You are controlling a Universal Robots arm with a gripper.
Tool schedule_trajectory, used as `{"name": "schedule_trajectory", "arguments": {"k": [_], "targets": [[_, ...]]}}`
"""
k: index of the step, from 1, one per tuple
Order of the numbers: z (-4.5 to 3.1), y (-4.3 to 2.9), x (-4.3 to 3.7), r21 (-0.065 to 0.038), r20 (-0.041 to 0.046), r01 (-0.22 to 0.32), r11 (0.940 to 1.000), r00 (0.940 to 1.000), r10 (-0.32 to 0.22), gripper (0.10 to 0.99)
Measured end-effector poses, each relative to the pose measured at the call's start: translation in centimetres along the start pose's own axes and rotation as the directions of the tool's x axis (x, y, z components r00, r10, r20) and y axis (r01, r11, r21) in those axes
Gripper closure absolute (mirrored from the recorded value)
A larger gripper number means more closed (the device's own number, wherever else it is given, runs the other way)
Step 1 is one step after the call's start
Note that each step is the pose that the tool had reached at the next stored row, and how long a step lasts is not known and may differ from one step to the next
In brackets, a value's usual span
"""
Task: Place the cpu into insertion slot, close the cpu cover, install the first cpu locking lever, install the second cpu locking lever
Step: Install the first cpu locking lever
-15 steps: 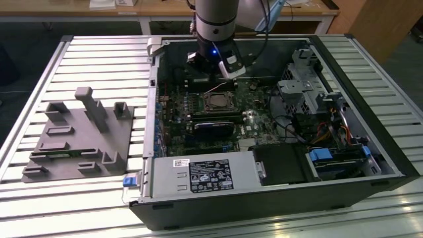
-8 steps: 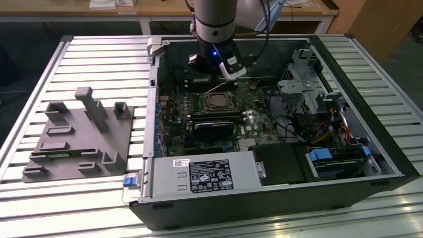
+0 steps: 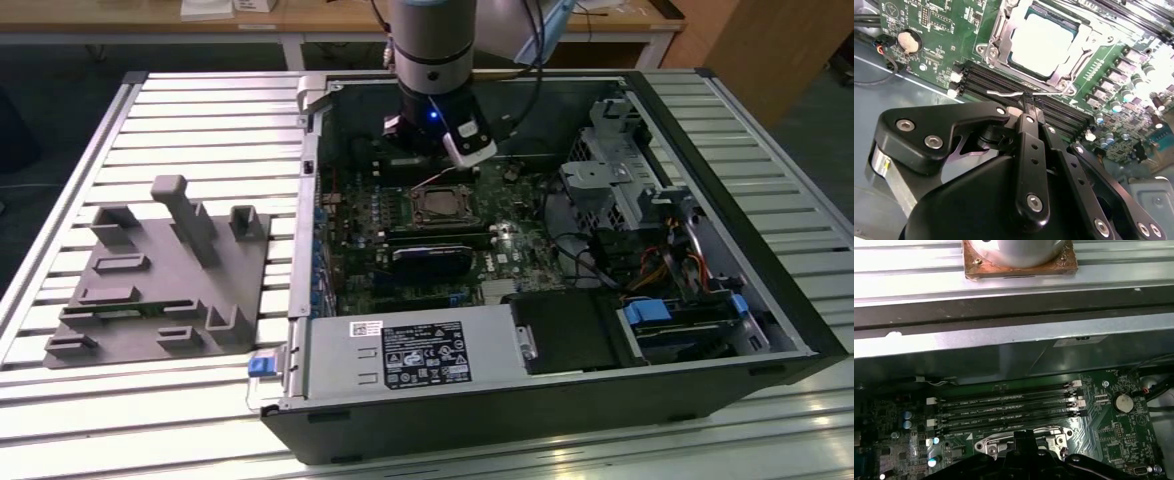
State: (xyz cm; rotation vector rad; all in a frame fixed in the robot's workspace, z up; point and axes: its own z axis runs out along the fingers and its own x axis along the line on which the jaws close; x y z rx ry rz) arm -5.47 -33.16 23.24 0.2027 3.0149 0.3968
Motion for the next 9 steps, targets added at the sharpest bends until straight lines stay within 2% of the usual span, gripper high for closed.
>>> {"name": "schedule_trajectory", "arguments": {"k": [7,9], "targets": [[0.5,-0.14,0.04,-0.003,0.0291,-0.002,1.0,0.9996,0.002,0.98],[0.64,-0.17,0.05,-0.004,0.0338,-0.003,1.0,0.9994,0.003,0.98]]}}
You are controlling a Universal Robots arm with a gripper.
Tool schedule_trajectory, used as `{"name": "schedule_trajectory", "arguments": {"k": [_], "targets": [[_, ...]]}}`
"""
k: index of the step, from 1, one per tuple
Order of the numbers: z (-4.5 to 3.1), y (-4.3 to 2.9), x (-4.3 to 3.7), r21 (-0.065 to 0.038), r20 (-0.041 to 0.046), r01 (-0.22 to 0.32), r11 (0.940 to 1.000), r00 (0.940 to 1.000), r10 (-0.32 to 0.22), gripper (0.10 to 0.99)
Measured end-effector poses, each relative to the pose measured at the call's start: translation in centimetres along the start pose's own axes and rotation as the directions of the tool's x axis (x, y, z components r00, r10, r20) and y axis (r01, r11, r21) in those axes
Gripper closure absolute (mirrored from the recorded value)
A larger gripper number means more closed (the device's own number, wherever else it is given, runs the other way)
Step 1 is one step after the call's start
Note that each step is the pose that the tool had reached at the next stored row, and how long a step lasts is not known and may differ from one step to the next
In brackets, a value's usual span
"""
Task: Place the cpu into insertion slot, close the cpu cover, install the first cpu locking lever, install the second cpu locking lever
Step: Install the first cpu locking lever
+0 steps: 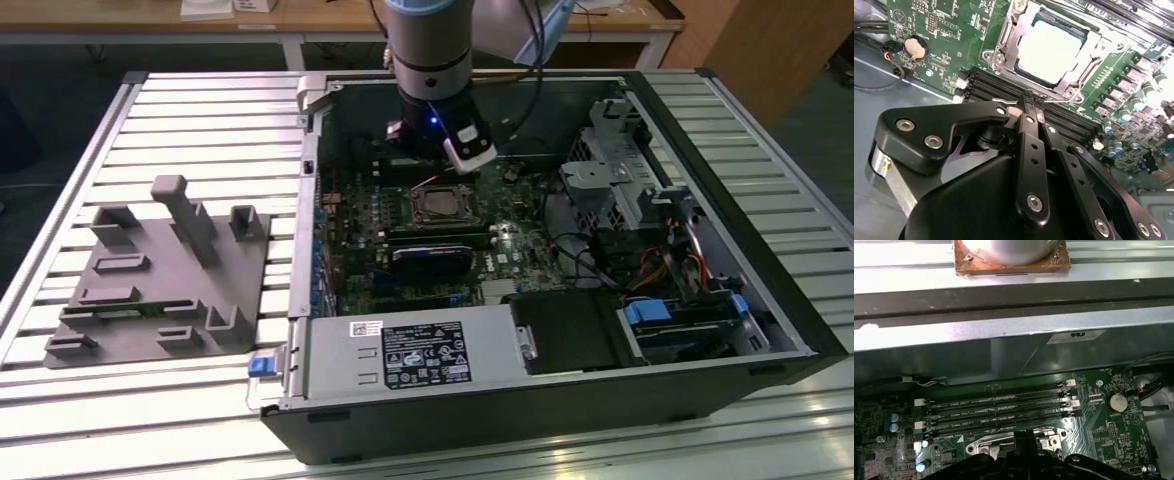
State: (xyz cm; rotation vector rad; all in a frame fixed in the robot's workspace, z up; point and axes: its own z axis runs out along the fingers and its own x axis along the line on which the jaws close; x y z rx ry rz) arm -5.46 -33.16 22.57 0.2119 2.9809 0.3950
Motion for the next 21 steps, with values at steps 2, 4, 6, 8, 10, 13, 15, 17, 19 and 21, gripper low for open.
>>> {"name": "schedule_trajectory", "arguments": {"k": [2,4,6,8,10,13,15,17,19,21], "targets": [[0.12,-0.01,0.02,0.0,0.0012,0.0,1.0,1.0,0.0,0.98],[0.26,0.06,0.05,0.0,0.0014,0.0,1.0,1.0,0.0,0.98],[0.43,0.21,0.09,0.001,0.0014,0.0,1.0,1.0,0.0,0.98],[0.6,0.4,0.14,0.002,0.0015,0.0,1.0,1.0,0.0,0.98],[0.79,0.65,0.19,0.003,0.0018,0.0,1.0,1.0,0.0,0.98],[1.05,0.95,0.21,0.01,0.0026,0.001,0.9999,1.0,-0.001,0.98],[1.2,1.1,0.2,0.014,0.0032,0.002,0.9999,1.0,-0.002,0.98],[1.36,1.14,0.1,0.017,0.0036,0.002,0.9999,1.0,-0.002,0.98],[1.5,1.15,-0.02,0.019,0.004,0.001,0.9998,1.0,-0.001,0.98],[1.57,1.14,-0.1,0.022,0.005,-0.001,0.9998,1.0,0.001,0.98]]}}
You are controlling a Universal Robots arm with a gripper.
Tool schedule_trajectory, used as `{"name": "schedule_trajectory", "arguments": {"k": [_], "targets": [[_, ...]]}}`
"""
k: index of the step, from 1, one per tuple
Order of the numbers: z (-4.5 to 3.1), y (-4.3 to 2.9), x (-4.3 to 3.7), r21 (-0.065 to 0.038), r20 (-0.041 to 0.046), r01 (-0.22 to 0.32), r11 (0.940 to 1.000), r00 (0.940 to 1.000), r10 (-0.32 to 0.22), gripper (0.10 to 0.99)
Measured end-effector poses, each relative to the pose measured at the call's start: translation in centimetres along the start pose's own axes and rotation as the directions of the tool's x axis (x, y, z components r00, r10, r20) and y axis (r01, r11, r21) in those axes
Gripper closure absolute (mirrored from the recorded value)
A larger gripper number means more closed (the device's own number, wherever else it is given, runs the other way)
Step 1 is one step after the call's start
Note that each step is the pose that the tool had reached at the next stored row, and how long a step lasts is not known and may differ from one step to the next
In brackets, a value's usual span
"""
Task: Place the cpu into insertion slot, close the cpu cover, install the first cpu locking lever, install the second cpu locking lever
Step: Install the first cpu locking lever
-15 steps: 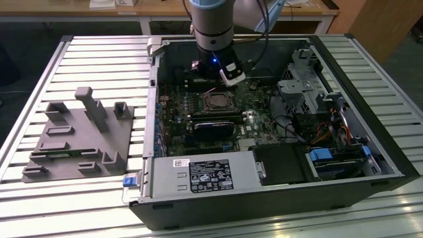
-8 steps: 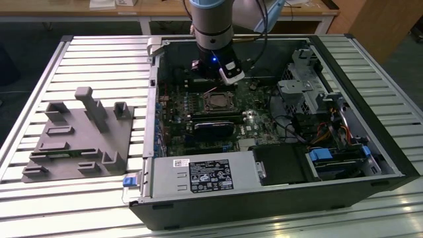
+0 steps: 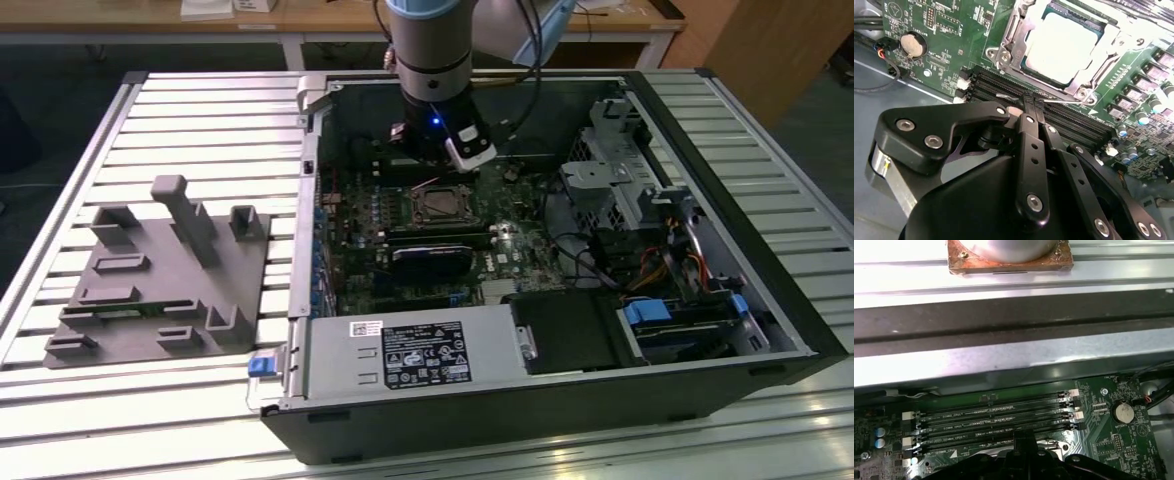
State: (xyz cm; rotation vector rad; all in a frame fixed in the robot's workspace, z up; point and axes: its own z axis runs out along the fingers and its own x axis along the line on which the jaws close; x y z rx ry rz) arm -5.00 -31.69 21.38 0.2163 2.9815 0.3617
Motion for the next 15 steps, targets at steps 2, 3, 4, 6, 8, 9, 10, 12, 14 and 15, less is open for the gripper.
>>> {"name": "schedule_trajectory", "arguments": {"k": [2,3,4,6,8,9,10,12,14,15], "targets": [[0.02,-0.01,-0.02,0.002,0.0008,-0.001,1.0,1.0,0.001,0.98],[0.02,-0.01,-0.02,0.002,0.0008,-0.001,1.0,1.0,0.001,0.98],[0.02,-0.01,-0.02,0.003,0.0008,-0.001,1.0,1.0,0.001,0.98],[0.04,-0.01,-0.02,0.003,0.0013,-0.003,1.0,1.0,0.003,0.98],[0.15,-0.03,-0.01,0.005,0.007,-0.025,0.9997,0.9997,0.025,0.98],[0.23,-0.06,0.01,0.007,0.0105,-0.039,0.9992,0.9992,0.039,0.98],[0.3,-0.07,0.01,0.008,0.0139,-0.052,0.9986,0.9985,0.052,0.98],[0.43,-0.1,0.03,0.011,0.0221,-0.083,0.9964,0.9963,0.083,0.98],[0.5,-0.03,0.05,0.013,0.0262,-0.099,0.995,0.9948,0.098,0.98],[0.54,0.05,0.06,0.013,0.0273,-0.102,0.9947,0.9944,0.102,0.98]]}}
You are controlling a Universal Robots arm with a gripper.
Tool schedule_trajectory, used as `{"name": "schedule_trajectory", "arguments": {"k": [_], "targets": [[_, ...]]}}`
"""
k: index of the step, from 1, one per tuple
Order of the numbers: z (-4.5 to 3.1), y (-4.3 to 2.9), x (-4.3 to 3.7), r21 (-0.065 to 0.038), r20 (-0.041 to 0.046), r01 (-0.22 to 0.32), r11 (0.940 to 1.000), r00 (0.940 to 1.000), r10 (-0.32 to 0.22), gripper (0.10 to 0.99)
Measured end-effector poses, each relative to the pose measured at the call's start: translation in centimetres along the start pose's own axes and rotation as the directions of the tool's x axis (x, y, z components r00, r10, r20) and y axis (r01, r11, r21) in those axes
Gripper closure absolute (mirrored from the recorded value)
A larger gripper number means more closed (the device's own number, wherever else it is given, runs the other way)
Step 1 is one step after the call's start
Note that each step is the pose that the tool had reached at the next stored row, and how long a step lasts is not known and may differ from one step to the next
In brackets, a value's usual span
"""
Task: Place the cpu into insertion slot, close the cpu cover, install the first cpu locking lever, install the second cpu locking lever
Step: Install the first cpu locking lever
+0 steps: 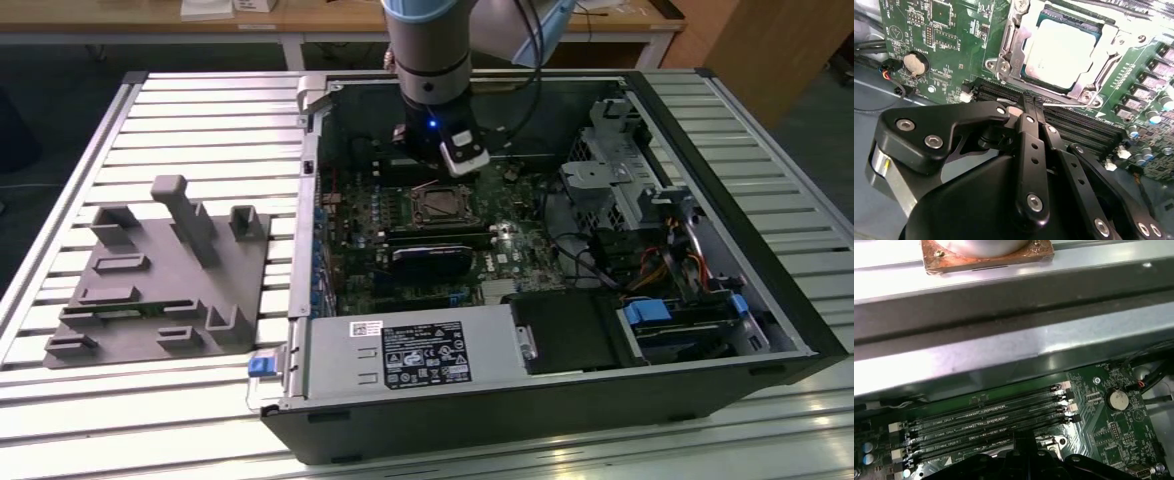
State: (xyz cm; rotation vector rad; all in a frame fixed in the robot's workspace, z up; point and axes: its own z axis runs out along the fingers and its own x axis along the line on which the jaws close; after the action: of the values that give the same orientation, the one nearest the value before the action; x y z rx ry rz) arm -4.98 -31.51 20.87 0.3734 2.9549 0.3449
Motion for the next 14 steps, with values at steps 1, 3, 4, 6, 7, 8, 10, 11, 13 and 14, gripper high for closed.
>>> {"name": "schedule_trajectory", "arguments": {"k": [1,3,4,6,7,8,10,11,13,14], "targets": [[0.03,0.09,0.03,0.001,0.0007,-0.002,1.0,1.0,0.002,0.98],[0.12,0.32,0.1,0.004,0.002,-0.004,1.0,1.0,0.004,0.98],[0.16,0.41,0.13,0.006,0.0026,-0.005,1.0,1.0,0.005,0.98],[0.23,0.49,0.15,0.012,0.0043,-0.004,0.9999,1.0,0.004,0.98],[0.27,0.48,0.15,0.015,0.0054,-0.005,0.9999,1.0,0.005,0.98],[0.32,0.47,0.16,0.018,0.0066,-0.006,0.9998,1.0,0.006,0.98],[0.44,0.46,0.17,0.024,0.0087,-0.007,0.9997,0.9999,0.007,0.98],[0.48,0.47,0.18,0.026,0.0093,-0.007,0.9996,0.9999,0.007,0.98],[0.57,0.59,0.23,0.031,0.011,-0.008,0.9995,0.9999,0.008,0.98],[0.61,0.67,0.26,0.034,0.0119,-0.008,0.9994,0.9999,0.008,0.98]]}}
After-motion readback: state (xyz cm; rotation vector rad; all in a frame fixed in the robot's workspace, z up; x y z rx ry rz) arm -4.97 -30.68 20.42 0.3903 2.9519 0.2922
